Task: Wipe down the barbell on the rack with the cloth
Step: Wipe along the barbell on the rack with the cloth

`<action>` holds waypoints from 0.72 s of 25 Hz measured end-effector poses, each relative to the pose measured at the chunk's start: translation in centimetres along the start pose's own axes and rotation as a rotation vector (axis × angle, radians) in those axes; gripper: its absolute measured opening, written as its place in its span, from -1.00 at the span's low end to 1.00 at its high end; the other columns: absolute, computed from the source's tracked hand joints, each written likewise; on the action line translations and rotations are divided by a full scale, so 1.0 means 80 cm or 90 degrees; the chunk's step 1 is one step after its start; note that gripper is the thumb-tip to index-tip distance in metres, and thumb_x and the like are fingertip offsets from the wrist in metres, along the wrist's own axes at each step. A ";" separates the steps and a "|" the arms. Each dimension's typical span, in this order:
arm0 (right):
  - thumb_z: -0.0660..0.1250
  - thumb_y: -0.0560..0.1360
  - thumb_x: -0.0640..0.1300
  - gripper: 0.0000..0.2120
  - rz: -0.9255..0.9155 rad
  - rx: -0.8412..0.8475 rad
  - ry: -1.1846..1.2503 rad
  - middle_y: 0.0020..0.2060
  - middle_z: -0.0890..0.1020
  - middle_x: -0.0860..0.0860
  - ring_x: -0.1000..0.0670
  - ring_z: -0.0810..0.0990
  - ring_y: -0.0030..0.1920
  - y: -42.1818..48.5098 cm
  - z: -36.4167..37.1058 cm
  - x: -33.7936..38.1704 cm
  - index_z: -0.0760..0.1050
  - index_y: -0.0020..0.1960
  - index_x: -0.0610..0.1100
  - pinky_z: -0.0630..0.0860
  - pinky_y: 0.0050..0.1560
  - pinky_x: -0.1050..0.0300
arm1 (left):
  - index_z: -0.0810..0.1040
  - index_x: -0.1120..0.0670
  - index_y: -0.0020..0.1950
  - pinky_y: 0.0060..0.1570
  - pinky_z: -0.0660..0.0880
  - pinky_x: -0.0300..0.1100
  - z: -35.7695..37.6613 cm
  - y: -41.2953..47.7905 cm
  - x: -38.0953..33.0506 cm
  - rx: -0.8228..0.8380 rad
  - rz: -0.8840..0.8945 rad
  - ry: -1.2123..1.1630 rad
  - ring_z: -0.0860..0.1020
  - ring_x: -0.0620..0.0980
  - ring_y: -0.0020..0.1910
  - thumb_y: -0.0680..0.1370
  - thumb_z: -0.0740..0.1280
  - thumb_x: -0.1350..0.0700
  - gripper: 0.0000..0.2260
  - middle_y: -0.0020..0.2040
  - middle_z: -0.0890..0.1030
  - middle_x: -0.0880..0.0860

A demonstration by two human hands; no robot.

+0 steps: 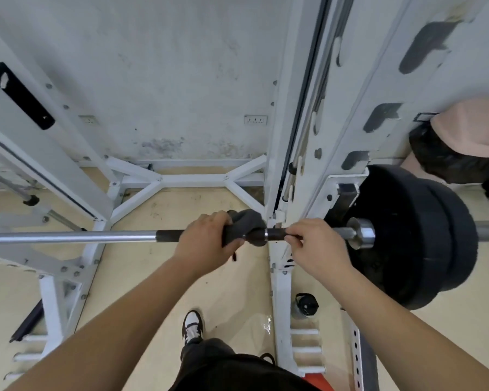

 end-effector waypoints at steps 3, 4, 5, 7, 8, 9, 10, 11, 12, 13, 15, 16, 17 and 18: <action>0.40 0.49 -0.02 -0.83 0.045 -0.075 -0.119 -0.04 0.62 0.11 -0.02 0.55 0.04 -0.033 -0.026 -0.055 0.69 0.04 -0.01 0.56 -0.13 0.06 | 0.40 -0.02 0.18 -0.04 0.44 0.01 0.019 0.020 -0.020 0.011 -0.056 0.092 0.57 0.10 -0.08 0.64 0.18 -0.23 -0.69 -0.06 0.64 -0.01; 0.39 0.50 -0.01 -0.82 0.074 -0.062 -0.129 0.01 0.61 0.09 -0.03 0.56 0.04 -0.043 -0.030 -0.070 0.67 0.06 -0.02 0.57 -0.14 0.05 | 0.40 0.01 0.23 0.01 0.42 0.03 0.032 0.028 -0.040 0.007 -0.068 0.140 0.59 0.14 -0.05 0.67 0.11 -0.20 -0.68 -0.02 0.66 0.02; 0.37 0.53 0.00 -0.81 0.104 -0.035 -0.110 0.07 0.59 0.08 -0.04 0.58 0.02 -0.050 -0.032 -0.080 0.66 0.08 -0.04 0.58 -0.16 0.05 | 0.41 0.03 0.24 0.04 0.41 0.04 0.048 0.032 -0.062 0.005 -0.068 0.167 0.59 0.16 -0.01 0.69 0.08 -0.17 -0.68 0.04 0.66 0.05; 0.33 0.57 0.04 -0.77 0.141 0.013 -0.061 0.12 0.56 0.09 -0.04 0.60 -0.04 -0.056 -0.031 -0.087 0.67 0.07 -0.06 0.59 -0.17 0.04 | 0.43 0.03 0.34 0.17 0.40 0.07 0.077 0.032 -0.108 -0.007 0.008 0.170 0.55 0.18 0.14 0.67 0.15 -0.08 -0.69 0.24 0.61 0.09; 0.33 0.56 0.09 -0.75 0.148 0.029 -0.059 0.10 0.55 0.10 -0.03 0.60 -0.05 -0.054 -0.031 -0.087 0.68 0.04 -0.04 0.59 -0.17 0.05 | 0.41 0.04 0.44 0.29 0.38 0.08 0.089 0.027 -0.122 -0.027 0.072 0.158 0.52 0.20 0.25 0.64 0.22 -0.02 -0.62 0.37 0.56 0.11; 0.35 0.54 0.14 -0.73 0.155 0.045 -0.073 0.08 0.53 0.11 -0.02 0.59 -0.05 -0.050 -0.033 -0.085 0.68 0.00 -0.03 0.58 -0.16 0.07 | 0.37 0.05 0.52 0.40 0.34 0.10 0.095 0.022 -0.126 -0.037 0.135 0.149 0.47 0.21 0.35 0.60 0.29 0.05 -0.53 0.47 0.49 0.14; 0.36 0.52 0.17 -0.72 0.157 0.066 -0.096 0.07 0.51 0.10 -0.03 0.58 -0.03 -0.046 -0.034 -0.084 0.67 -0.02 -0.03 0.55 -0.17 0.09 | 0.36 0.05 0.55 0.46 0.32 0.12 0.091 0.019 -0.119 -0.044 0.187 0.139 0.45 0.22 0.41 0.56 0.35 0.13 -0.45 0.51 0.46 0.15; 0.36 0.52 0.16 -0.72 0.153 0.083 -0.117 0.08 0.50 0.08 -0.04 0.58 -0.01 -0.043 -0.035 -0.082 0.66 -0.02 -0.04 0.52 -0.18 0.10 | 0.39 0.05 0.55 0.46 0.34 0.12 0.083 0.018 -0.101 -0.059 0.223 0.137 0.47 0.20 0.42 0.51 0.40 0.21 -0.40 0.51 0.47 0.15; 0.35 0.54 0.12 -0.74 0.150 0.090 -0.124 0.11 0.50 0.06 -0.05 0.57 0.00 -0.042 -0.033 -0.082 0.66 -0.01 -0.05 0.49 -0.18 0.11 | 0.43 0.05 0.53 0.44 0.39 0.13 0.077 0.017 -0.076 -0.067 0.240 0.148 0.52 0.17 0.40 0.45 0.44 0.28 -0.36 0.48 0.51 0.15; 0.33 0.56 0.08 -0.76 0.148 0.084 -0.117 0.12 0.50 0.05 -0.05 0.56 0.01 -0.043 -0.032 -0.082 0.66 0.00 -0.07 0.47 -0.18 0.11 | 0.47 0.05 0.50 0.41 0.42 0.14 0.072 0.014 -0.049 -0.077 0.236 0.175 0.55 0.17 0.37 0.41 0.46 0.32 -0.35 0.45 0.54 0.15; 0.32 0.58 0.04 -0.78 0.144 0.060 -0.083 0.11 0.50 0.05 -0.02 0.55 0.02 -0.046 -0.028 -0.083 0.66 -0.02 -0.08 0.49 -0.16 0.09 | 0.53 0.09 0.45 0.38 0.46 0.19 0.062 -0.001 -0.021 -0.121 0.171 0.204 0.58 0.21 0.34 0.37 0.49 0.34 -0.37 0.40 0.59 0.17; 0.33 0.58 0.04 -0.78 0.144 0.050 -0.066 0.10 0.50 0.06 -0.01 0.55 0.01 -0.048 -0.026 -0.084 0.67 -0.04 -0.08 0.50 -0.15 0.09 | 0.55 0.12 0.43 0.37 0.45 0.22 0.066 -0.006 -0.031 -0.139 0.126 0.200 0.58 0.24 0.32 0.37 0.48 0.34 -0.39 0.38 0.60 0.19; 0.34 0.58 0.04 -0.78 0.145 0.044 -0.051 0.08 0.49 0.07 -0.01 0.55 0.01 -0.049 -0.024 -0.086 0.67 -0.05 -0.08 0.51 -0.15 0.10 | 0.55 0.14 0.41 0.38 0.44 0.25 0.079 -0.006 -0.056 -0.132 0.095 0.186 0.57 0.28 0.32 0.36 0.45 0.34 -0.41 0.37 0.60 0.22; 0.34 0.57 0.04 -0.79 0.146 0.041 -0.043 0.07 0.49 0.07 -0.01 0.55 0.01 -0.050 -0.024 -0.086 0.67 -0.06 -0.07 0.51 -0.16 0.10 | 0.54 0.15 0.42 0.40 0.41 0.26 0.093 -0.002 -0.087 -0.115 0.090 0.170 0.55 0.31 0.33 0.36 0.43 0.32 -0.40 0.39 0.58 0.23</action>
Point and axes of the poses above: each hand's wrist, its own y-axis towards the middle knuckle, its own z-axis out of the palm, x = y × z, the point moved 2 cm from there along y, towards the middle knuckle
